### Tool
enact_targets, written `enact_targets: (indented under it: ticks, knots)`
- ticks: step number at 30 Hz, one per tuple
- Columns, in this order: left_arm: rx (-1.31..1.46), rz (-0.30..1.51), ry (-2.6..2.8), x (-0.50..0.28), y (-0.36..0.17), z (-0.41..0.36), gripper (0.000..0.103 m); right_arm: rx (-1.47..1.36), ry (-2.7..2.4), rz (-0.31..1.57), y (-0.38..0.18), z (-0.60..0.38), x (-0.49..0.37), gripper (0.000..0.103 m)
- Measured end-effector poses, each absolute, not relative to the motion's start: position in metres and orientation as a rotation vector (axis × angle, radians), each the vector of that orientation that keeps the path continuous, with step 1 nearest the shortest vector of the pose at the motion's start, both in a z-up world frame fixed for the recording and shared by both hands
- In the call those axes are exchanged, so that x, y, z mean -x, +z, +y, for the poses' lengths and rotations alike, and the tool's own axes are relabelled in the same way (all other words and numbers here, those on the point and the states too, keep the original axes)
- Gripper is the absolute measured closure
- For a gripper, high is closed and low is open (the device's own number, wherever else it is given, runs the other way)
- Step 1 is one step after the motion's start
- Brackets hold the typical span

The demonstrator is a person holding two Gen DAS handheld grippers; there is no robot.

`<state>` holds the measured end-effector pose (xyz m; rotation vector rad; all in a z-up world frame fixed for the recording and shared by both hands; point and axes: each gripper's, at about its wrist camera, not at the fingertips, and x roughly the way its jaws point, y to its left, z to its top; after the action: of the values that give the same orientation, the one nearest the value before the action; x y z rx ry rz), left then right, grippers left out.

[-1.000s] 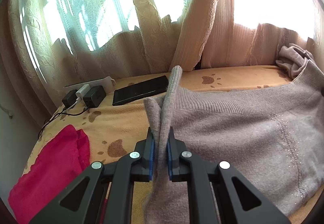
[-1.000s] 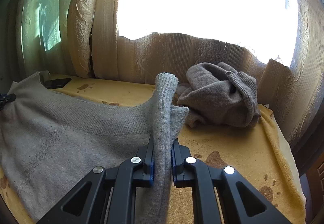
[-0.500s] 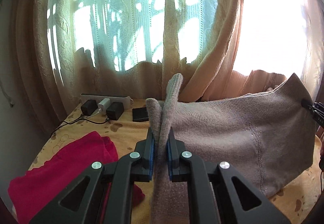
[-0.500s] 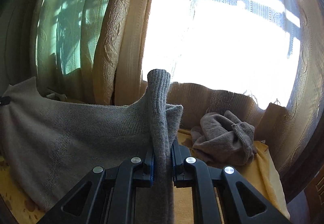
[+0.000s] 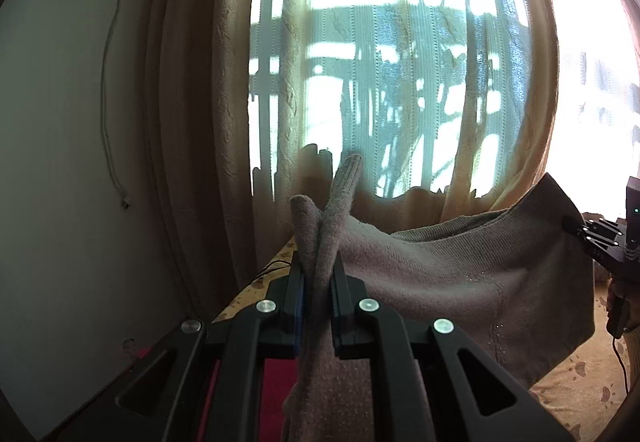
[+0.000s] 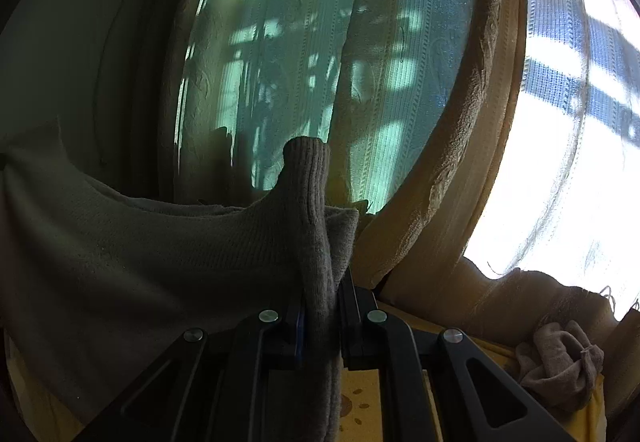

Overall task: Fold clothes
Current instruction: 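Lift the sweater with both grippers and carry it toward the bed corner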

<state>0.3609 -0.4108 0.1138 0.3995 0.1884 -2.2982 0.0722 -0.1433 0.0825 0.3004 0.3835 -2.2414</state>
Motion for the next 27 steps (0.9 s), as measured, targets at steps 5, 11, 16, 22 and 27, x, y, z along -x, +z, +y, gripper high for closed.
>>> enact_targets:
  ticks: [5,11,16,22,27]
  knots:
    - [-0.389,0.213,-2.171,-0.421,0.106,-0.43,0.091,-0.29,-2.097,0.387,0.076,-0.219,-0.098,0.09]
    - [-0.429,0.264,-2.045,-0.466,0.085,-0.456,0.091,-0.301,-1.973,0.395,0.066,-0.287,-0.112,0.09]
    - [-0.466,0.343,-1.981,-0.477,0.056,-0.482,0.091,-0.32,-1.928,0.428,0.047,-0.338,-0.118,0.09]
    - [-0.536,0.433,-1.908,-0.477,0.012,-0.516,0.091,-0.403,-1.917,0.455,0.014,-0.383,-0.1,0.09]
    - [-0.604,0.466,-1.836,-0.475,-0.024,-0.539,0.091,-0.467,-1.922,0.472,-0.013,-0.408,-0.083,0.09]
